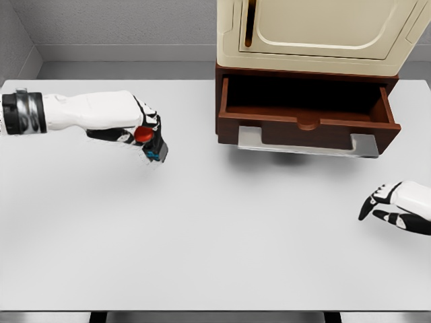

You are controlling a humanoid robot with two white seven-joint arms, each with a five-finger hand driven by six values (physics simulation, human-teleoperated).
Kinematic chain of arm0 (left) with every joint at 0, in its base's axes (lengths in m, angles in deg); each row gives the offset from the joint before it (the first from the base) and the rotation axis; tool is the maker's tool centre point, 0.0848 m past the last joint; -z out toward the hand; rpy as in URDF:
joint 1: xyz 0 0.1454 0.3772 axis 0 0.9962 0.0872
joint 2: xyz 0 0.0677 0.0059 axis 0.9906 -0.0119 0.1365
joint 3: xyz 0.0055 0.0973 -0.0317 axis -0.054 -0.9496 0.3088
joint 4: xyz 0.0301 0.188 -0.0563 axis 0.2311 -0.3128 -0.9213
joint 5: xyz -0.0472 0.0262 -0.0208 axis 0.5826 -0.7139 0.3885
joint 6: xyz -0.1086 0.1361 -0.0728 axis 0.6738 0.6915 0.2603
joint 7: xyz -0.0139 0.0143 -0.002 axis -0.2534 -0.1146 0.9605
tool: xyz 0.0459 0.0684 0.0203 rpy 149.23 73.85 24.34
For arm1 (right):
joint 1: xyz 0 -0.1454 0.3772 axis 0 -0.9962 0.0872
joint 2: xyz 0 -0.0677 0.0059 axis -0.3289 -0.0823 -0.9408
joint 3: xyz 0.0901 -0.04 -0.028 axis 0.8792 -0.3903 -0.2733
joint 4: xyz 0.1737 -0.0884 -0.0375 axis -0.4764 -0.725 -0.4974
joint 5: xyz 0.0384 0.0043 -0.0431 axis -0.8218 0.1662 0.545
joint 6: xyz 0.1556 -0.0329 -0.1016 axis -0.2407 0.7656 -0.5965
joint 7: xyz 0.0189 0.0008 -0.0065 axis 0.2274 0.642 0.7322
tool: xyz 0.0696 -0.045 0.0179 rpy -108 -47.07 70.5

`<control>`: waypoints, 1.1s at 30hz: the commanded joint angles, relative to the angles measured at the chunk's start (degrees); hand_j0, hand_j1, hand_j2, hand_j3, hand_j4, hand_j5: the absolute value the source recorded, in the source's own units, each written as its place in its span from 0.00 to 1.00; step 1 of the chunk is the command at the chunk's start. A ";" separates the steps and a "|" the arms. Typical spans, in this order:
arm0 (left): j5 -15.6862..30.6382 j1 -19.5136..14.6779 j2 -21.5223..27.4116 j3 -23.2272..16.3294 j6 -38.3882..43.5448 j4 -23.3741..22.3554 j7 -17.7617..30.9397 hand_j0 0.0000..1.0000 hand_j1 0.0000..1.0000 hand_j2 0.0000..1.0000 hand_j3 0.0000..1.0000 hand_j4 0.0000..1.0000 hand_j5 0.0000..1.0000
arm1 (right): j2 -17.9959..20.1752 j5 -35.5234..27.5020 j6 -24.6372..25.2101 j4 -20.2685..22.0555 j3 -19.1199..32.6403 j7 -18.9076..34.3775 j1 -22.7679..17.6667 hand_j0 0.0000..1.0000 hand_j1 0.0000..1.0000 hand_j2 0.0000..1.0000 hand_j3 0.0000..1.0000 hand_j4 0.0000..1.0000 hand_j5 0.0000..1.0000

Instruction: Put the switch into the drawer with left arm, and close the drawer with right arm

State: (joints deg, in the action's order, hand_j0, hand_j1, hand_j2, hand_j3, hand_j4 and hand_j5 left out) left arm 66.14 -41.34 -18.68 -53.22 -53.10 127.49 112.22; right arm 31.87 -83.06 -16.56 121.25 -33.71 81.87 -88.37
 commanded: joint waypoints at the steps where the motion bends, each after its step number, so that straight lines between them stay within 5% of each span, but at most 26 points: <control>1: 0.49 -0.09 -1.79 0.06 0.20 -0.78 -0.02 0.35 0.35 0.35 0.35 0.35 0.35 | 0.07 -0.44 0.16 0.03 -0.42 -0.02 0.00 0.47 0.47 0.47 0.47 0.47 0.47; 22: -0.12 -9.05 -16.99 1.91 0.20 -2.10 0.42 0.35 0.35 0.35 0.35 0.35 0.35 | 0.07 -0.44 0.16 0.03 -0.42 -0.02 0.00 0.49 0.49 0.49 0.49 0.49 0.49; 25: -1.44 -10.02 -21.83 1.38 0.20 -8.25 0.60 0.35 0.35 0.35 0.35 0.35 0.35 | 0.07 -0.44 0.16 0.03 -0.42 -0.02 0.00 0.50 0.50 0.50 0.50 0.50 0.50; 33: -1.70 -10.99 -23.06 1.56 0.20 -9.04 0.42 0.35 0.35 0.35 0.35 0.35 0.35 | 0.07 -0.44 0.16 0.03 -0.42 -0.02 0.00 0.50 0.50 0.50 0.50 0.50 0.50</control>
State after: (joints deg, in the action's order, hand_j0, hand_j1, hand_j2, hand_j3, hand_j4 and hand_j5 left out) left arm 64.04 -52.42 -41.19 -51.76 -53.06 118.82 112.72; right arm 31.87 -83.06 -16.56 121.25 -34.13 81.87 -88.37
